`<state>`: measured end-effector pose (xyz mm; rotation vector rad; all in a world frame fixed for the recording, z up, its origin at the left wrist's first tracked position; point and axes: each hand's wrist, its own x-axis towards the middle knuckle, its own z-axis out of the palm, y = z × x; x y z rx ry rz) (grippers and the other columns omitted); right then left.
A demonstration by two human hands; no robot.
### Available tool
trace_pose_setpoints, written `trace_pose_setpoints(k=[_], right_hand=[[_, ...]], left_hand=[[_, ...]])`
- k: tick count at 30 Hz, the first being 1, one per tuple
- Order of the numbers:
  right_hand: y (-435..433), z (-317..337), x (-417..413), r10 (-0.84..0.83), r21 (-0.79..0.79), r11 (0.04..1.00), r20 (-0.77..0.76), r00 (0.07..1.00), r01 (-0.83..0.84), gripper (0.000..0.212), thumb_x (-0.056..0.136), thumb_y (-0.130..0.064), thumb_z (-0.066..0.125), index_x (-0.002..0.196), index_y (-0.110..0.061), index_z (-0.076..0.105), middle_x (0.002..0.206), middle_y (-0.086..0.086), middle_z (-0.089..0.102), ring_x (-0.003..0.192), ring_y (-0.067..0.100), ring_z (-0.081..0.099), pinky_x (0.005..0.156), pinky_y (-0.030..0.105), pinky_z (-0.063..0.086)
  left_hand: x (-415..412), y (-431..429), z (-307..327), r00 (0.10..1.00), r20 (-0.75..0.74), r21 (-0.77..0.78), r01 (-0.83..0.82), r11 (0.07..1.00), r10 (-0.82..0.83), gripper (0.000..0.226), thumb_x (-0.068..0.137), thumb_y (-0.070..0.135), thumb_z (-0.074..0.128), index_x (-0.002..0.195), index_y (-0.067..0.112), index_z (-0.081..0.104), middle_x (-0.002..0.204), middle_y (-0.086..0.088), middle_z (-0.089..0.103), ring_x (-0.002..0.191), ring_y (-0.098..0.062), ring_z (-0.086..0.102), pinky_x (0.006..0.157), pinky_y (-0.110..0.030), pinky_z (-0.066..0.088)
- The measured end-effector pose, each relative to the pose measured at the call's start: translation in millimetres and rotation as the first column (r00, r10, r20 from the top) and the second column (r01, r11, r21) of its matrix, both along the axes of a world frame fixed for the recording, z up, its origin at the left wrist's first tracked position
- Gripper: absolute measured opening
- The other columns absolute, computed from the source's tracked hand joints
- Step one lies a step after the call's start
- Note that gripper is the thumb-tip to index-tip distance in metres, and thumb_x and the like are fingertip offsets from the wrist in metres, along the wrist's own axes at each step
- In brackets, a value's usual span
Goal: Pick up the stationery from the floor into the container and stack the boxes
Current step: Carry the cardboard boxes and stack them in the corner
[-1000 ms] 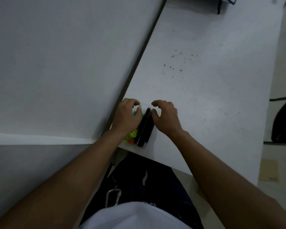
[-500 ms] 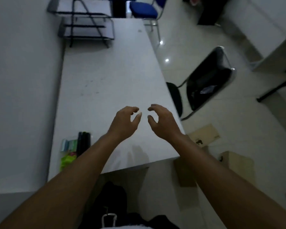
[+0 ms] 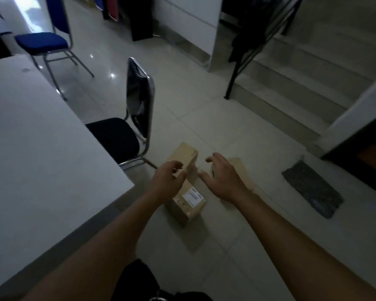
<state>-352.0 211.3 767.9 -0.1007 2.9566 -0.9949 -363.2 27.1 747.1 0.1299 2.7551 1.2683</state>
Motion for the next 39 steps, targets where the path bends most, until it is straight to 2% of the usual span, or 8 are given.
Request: trace_pose_setpoints(k=[3, 8, 15, 23, 27, 29, 33, 39], right_hand=[[40.5, -20.0, 4.1, -0.055, -0.021, 0.998, 0.057, 0.997, 0.056, 0.041, 0.087, -0.040, 0.059, 0.118, -0.013, 0.052, 0.123, 0.003, 0.050, 0.110, 0.020, 0.052, 0.084, 0.028, 0.041], [77.7, -66.2, -18.5, -0.095, -0.043, 0.993, 0.212, 0.973, 0.106, 0.040, 0.088, -0.037, 0.060, 0.120, -0.015, 0.051, 0.131, 0.004, 0.049, 0.115, 0.021, 0.051, 0.085, 0.024, 0.036], [107.9, -130.5, -81.5, -0.085, -0.076, 0.988, 0.439, 0.895, 0.131, 0.039, 0.089, -0.030, 0.060, 0.123, -0.013, 0.052, 0.129, 0.004, 0.052, 0.116, 0.017, 0.049, 0.089, 0.022, 0.035], [135.0, -216.9, -158.3, -0.026, -0.072, 0.993, 0.623, 0.781, 0.090, 0.035, 0.091, -0.029, 0.056, 0.124, -0.017, 0.054, 0.126, 0.005, 0.054, 0.117, 0.015, 0.049, 0.092, 0.023, 0.038], [141.3, -275.0, -193.5, -0.013, -0.087, 0.991, 0.701, 0.713, 0.103, 0.032, 0.091, -0.028, 0.054, 0.122, -0.020, 0.055, 0.121, 0.007, 0.059, 0.110, 0.019, 0.055, 0.090, 0.029, 0.046], [143.1, -315.6, -208.0, 0.013, -0.090, 0.993, 0.727, 0.686, 0.077, 0.029, 0.091, -0.024, 0.053, 0.120, -0.021, 0.056, 0.115, 0.006, 0.062, 0.102, 0.017, 0.059, 0.086, 0.027, 0.048], [151.8, -399.0, -224.4, 0.073, -0.100, 0.995, 0.785, 0.616, 0.010, 0.024, 0.093, -0.020, 0.050, 0.114, -0.021, 0.060, 0.102, -0.002, 0.064, 0.073, -0.004, 0.053, 0.058, 0.005, 0.037], [153.7, -498.5, -241.0, 0.175, -0.125, 0.984, 0.832, 0.526, -0.131, 0.034, 0.094, -0.012, 0.041, 0.122, -0.020, 0.059, 0.125, 0.003, 0.061, 0.107, 0.014, 0.057, 0.086, 0.020, 0.041]], left_hand=[[-5.0, 31.8, -23.0, 0.992, 0.126, 0.019, 0.019, 1.000, -0.021, 0.036, 0.091, 0.036, 0.057, 0.121, 0.017, 0.058, 0.115, -0.002, 0.065, 0.099, -0.012, 0.060, 0.081, -0.032, 0.054], [-29.2, 59.4, -68.1, 0.956, 0.292, 0.040, -0.024, 0.999, 0.011, 0.037, 0.092, 0.033, 0.057, 0.125, 0.017, 0.056, 0.121, -0.002, 0.062, 0.098, -0.010, 0.058, 0.062, -0.015, 0.045], [-81.5, 90.1, -132.5, 0.874, 0.456, -0.032, -0.169, 0.985, 0.165, 0.044, 0.093, 0.031, 0.055, 0.130, 0.008, 0.053, 0.130, -0.009, 0.057, 0.110, -0.021, 0.059, 0.089, -0.036, 0.053], [-137.8, 127.0, -205.1, 0.801, 0.542, -0.126, -0.222, 0.967, 0.255, 0.044, 0.093, 0.031, 0.052, 0.131, 0.009, 0.052, 0.134, -0.010, 0.054, 0.121, -0.024, 0.052, 0.099, -0.034, 0.044], [-165.3, 143.7, -254.2, 0.767, 0.558, -0.141, -0.289, 0.947, 0.317, 0.041, 0.093, 0.028, 0.053, 0.128, 0.006, 0.054, 0.131, -0.011, 0.057, 0.118, -0.023, 0.053, 0.092, -0.025, 0.039], [-175.7, 148.7, -289.7, 0.718, 0.576, -0.174, -0.361, 0.916, 0.392, 0.039, 0.093, 0.028, 0.053, 0.127, 0.007, 0.054, 0.128, -0.010, 0.057, 0.115, -0.023, 0.054, 0.089, -0.024, 0.038], [-189.4, 167.5, -360.4, 0.584, 0.590, -0.279, -0.500, 0.820, 0.557, 0.054, 0.089, 0.038, 0.058, 0.132, 0.008, 0.046, 0.134, -0.014, 0.048, 0.119, -0.029, 0.049, 0.097, -0.031, 0.040], [-202.0, 198.6, -458.9, 0.260, 0.681, -0.449, -0.589, 0.671, 0.684, 0.119, 0.068, 0.067, 0.067, 0.150, 0.017, -0.004, 0.159, -0.008, -0.009, 0.144, -0.043, 0.003, 0.109, -0.058, 0.024]])
